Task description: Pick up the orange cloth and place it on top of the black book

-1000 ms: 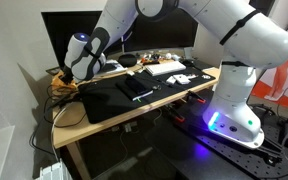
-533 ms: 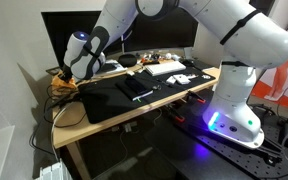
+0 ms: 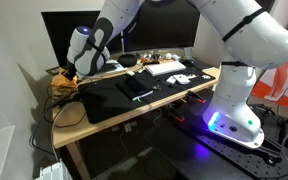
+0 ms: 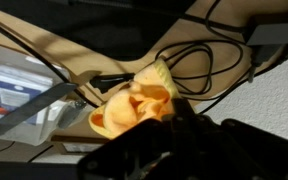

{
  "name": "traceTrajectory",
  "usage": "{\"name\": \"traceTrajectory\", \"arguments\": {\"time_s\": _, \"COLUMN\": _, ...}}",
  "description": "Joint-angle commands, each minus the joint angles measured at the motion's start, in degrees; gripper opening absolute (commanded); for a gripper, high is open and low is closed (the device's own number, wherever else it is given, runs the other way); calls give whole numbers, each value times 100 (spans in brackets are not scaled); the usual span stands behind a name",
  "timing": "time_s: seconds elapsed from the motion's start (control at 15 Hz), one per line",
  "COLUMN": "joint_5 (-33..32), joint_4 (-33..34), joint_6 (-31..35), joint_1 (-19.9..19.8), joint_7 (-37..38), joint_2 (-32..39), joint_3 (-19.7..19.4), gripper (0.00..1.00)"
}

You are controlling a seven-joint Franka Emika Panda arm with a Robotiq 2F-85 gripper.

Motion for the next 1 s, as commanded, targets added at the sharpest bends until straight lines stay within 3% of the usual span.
{"name": "traceTrajectory", "arguments": {"time_s": 0.0, "joint_5": -18, "joint_4": -971, "joint_6": 136, "joint_1": 227, "joint_7": 21, "joint_2": -746, "joint_3": -196, "gripper": 0}}
{"name": "traceTrajectory", "arguments": {"time_s": 0.93, "joint_5": -174, "joint_4": -2562, "joint_6": 113, "joint_1": 553, "joint_7": -96, "joint_2": -2377, "joint_3": -170, "gripper": 0}}
